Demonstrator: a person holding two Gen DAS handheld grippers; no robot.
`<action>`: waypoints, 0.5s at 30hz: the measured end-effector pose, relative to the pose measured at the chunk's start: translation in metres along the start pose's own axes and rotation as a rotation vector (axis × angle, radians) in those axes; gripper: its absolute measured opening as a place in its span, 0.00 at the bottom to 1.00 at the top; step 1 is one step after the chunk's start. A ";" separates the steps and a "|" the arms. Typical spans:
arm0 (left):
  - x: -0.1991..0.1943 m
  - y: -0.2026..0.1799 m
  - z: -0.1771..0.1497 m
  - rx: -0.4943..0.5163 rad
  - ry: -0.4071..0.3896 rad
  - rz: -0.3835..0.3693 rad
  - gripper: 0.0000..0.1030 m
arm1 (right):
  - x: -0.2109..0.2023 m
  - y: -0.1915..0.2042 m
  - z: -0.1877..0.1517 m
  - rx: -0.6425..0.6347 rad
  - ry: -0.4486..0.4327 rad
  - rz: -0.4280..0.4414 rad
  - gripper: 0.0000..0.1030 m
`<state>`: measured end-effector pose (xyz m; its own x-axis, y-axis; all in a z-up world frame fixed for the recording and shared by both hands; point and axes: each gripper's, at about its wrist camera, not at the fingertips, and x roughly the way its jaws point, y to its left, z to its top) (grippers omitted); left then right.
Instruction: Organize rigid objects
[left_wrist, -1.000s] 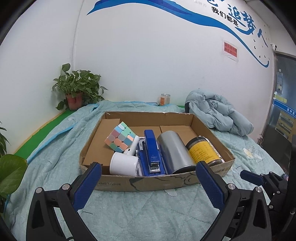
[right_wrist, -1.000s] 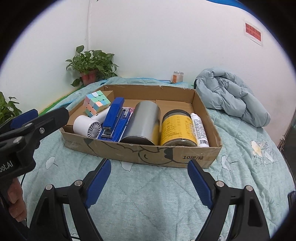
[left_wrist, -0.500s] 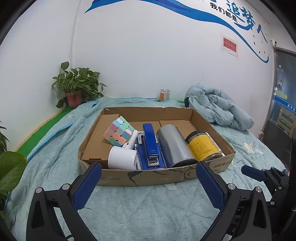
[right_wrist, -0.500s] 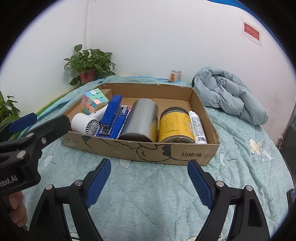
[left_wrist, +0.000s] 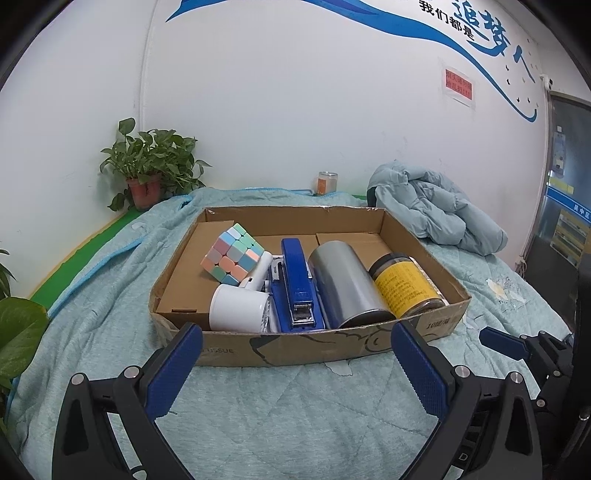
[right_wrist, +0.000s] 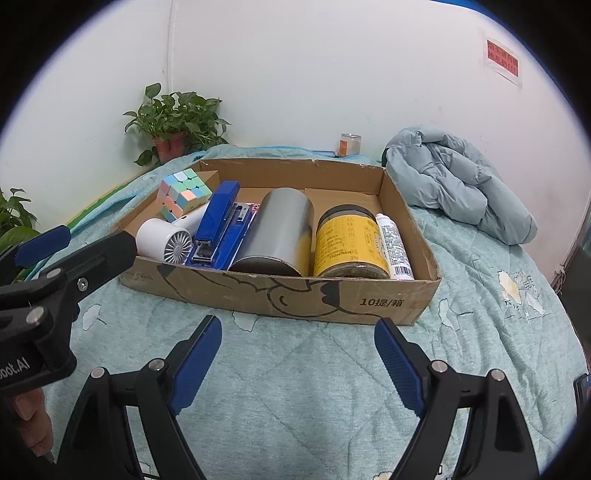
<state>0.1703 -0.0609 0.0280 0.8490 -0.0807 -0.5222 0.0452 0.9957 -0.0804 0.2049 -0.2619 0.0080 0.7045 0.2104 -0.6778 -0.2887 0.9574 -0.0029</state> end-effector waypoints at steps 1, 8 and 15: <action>0.001 -0.001 0.001 0.001 0.000 0.000 1.00 | 0.000 -0.001 0.000 0.001 0.001 0.000 0.82; 0.009 0.001 0.002 0.004 0.010 0.003 1.00 | 0.003 -0.003 -0.001 0.003 0.009 -0.003 0.82; 0.016 0.001 -0.002 0.014 0.026 0.006 1.00 | 0.007 -0.006 -0.002 0.010 0.018 -0.002 0.82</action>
<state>0.1827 -0.0609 0.0178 0.8351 -0.0754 -0.5450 0.0473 0.9967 -0.0655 0.2101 -0.2665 0.0015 0.6936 0.2053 -0.6905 -0.2809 0.9597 0.0032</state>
